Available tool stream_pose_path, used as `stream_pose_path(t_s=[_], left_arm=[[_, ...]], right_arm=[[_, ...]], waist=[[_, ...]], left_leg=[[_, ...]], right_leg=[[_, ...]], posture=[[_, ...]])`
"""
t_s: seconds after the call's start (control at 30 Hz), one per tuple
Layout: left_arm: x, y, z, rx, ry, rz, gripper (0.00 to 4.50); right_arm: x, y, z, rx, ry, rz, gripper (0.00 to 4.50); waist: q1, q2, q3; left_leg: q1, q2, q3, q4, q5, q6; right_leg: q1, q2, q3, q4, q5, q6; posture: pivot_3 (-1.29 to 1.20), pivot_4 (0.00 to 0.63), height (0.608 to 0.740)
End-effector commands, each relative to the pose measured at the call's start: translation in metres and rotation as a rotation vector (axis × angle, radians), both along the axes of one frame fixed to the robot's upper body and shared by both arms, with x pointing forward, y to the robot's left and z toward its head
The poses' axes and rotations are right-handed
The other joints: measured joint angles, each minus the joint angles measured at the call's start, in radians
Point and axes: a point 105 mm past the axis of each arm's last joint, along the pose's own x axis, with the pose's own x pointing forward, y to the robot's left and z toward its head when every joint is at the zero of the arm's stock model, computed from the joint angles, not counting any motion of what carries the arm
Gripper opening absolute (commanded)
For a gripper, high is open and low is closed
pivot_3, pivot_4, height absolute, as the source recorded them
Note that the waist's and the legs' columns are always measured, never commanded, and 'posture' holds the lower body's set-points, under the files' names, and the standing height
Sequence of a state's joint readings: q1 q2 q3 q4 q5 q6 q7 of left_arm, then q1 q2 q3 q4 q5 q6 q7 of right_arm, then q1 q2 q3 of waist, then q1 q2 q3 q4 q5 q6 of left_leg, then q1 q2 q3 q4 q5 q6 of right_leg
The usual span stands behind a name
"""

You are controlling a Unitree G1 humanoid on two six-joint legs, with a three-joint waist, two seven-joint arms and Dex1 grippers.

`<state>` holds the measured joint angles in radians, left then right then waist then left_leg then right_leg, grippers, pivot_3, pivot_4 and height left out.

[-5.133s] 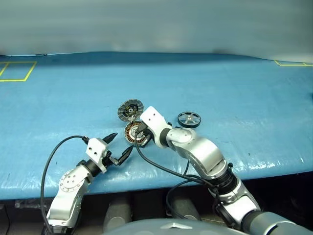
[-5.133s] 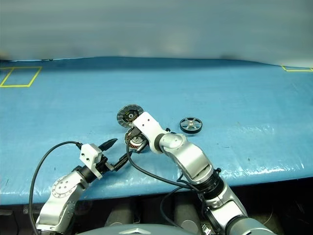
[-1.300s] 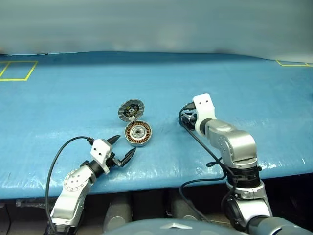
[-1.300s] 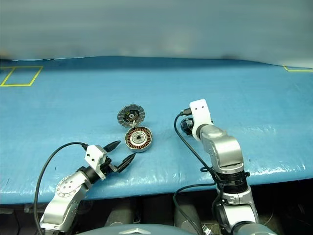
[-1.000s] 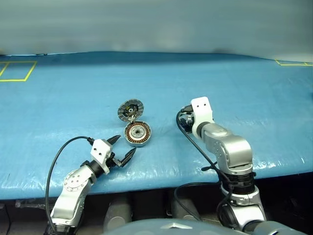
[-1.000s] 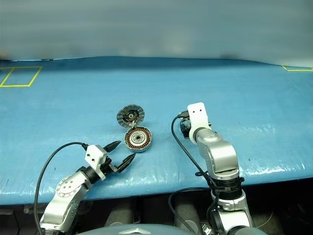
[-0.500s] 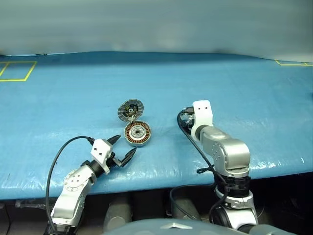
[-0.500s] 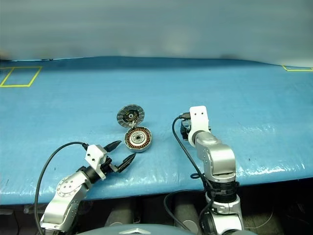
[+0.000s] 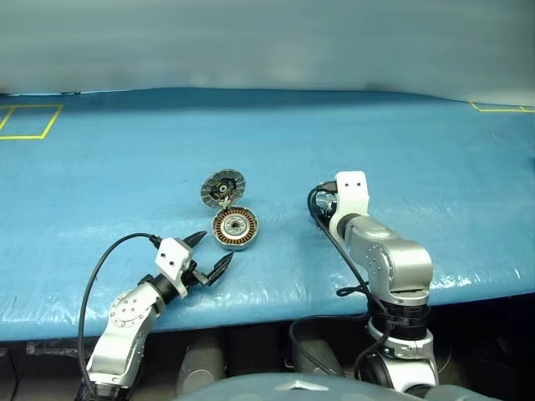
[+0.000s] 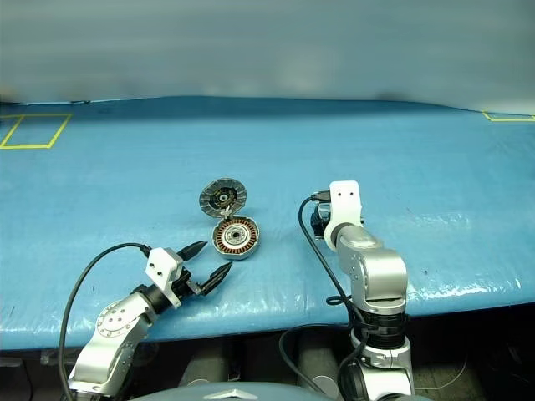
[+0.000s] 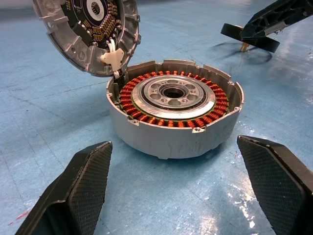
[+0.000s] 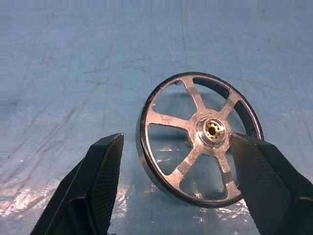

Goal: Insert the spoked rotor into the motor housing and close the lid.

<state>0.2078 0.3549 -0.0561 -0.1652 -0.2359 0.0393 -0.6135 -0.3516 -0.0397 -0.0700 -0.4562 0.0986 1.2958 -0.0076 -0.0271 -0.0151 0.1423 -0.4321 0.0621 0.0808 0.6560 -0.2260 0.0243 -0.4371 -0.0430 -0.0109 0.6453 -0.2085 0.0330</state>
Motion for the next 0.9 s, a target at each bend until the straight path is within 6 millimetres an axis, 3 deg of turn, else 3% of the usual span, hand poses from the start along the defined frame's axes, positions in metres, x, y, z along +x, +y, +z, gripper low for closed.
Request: stream_pose_path(t_s=[0.03,0.33,0.9], left_arm=[[-0.001,-0.006,0.007,-0.006,-0.028,-0.025,4.5],[0.0,-0.007,0.007,-0.007,-0.026,-0.029,4.5],[0.0,-0.007,0.007,-0.009,-0.027,-0.03,4.5]], right_arm=[[0.001,0.006,0.02,0.025,-0.08,0.023,3.6],[0.008,-0.008,0.011,0.018,-0.082,-0.108,3.6],[0.004,-0.008,-0.006,0.006,-0.036,-0.152,3.6]], waist=[[-0.001,0.0,0.0],[-0.001,0.0,0.0],[-0.003,0.0,0.0]], left_leg=[[0.0,0.0,0.0,0.0,0.0,0.0],[0.0,0.0,0.0,0.0,0.0,0.0],[0.0,0.0,0.0,0.0,0.0,0.0]], right_leg=[[0.0,0.0,0.0,0.0,0.0,0.0],[0.0,0.0,0.0,0.0,0.0,0.0],[0.0,0.0,0.0,0.0,0.0,0.0]], posture=[[0.0,0.15,0.74],[0.0,0.15,0.74],[0.0,0.15,0.74]])
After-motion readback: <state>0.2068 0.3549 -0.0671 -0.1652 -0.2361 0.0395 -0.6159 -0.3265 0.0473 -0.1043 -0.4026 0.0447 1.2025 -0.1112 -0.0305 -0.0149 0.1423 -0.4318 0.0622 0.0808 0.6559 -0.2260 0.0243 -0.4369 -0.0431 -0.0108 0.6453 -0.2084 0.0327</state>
